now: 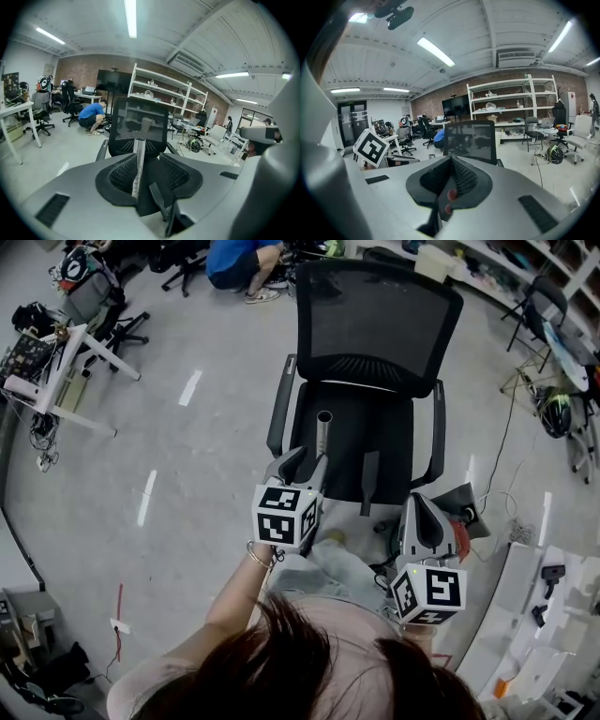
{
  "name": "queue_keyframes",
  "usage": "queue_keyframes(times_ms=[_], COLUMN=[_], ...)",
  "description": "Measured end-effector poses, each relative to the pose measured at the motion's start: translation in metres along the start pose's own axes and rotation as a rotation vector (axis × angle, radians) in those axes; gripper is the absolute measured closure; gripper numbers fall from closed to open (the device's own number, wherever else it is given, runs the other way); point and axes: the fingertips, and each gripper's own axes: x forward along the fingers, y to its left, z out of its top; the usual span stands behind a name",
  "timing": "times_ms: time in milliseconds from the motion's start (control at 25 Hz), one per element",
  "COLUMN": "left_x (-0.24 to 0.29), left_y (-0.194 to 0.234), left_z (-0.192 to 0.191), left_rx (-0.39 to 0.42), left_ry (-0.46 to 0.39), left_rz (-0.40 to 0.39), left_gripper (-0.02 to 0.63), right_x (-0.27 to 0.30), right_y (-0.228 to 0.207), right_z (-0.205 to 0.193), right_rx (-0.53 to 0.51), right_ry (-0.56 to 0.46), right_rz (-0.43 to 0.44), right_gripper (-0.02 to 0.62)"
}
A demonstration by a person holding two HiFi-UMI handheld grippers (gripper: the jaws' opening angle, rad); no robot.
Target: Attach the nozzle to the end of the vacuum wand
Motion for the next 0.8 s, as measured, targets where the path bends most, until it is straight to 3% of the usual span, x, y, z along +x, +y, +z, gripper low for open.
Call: queue_keyframes(times_ms=[800], left_x=[0.075], left_y=[0.02], left_z=[-0.026], left_rx=[0.021], left_ry=[0.071], left_rz=[0.058], left_gripper=[0.449], right_x=[0.007], right_y=[-0.031], right_z=[-0.02], right_rx=[0.013], right_ry=[0.062], right_rz=[-0.036], right_gripper=[0.571])
